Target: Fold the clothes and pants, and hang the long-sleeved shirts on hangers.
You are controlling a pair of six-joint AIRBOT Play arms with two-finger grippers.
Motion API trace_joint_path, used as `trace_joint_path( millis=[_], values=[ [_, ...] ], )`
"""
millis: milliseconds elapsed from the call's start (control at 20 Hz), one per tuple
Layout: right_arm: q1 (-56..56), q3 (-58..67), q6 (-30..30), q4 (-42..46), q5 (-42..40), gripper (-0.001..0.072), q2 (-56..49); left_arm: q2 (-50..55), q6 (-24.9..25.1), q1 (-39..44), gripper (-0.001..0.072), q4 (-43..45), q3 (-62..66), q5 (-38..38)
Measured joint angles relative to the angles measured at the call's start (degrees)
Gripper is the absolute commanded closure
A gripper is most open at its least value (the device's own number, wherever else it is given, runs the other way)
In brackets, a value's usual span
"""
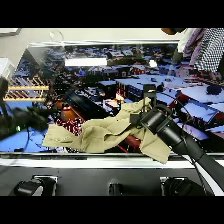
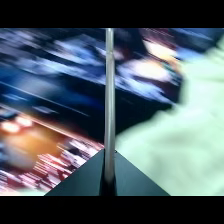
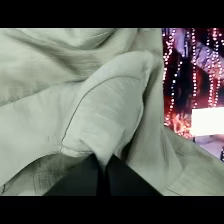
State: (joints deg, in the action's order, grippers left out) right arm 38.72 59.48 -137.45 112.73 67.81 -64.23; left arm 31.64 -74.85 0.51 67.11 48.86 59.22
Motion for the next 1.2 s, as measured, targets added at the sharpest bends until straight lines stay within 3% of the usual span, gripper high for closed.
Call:
trace_joint_path(
  millis=[450, 1200],
  values=[
    [0.0, 0.02, -5.33, 4.66, 3.17, 0.0681, -1.49, -17.53, -12.76, 19.06, 0.0696, 0.57, -12.96, 11.89],
    [0.0, 0.02, -10.97, 6.45, 3.21, 0.0681, -7.63, -21.53, -15.34, 24.2, 0.0696, -1.33, -14.69, 16.83]
  ],
)
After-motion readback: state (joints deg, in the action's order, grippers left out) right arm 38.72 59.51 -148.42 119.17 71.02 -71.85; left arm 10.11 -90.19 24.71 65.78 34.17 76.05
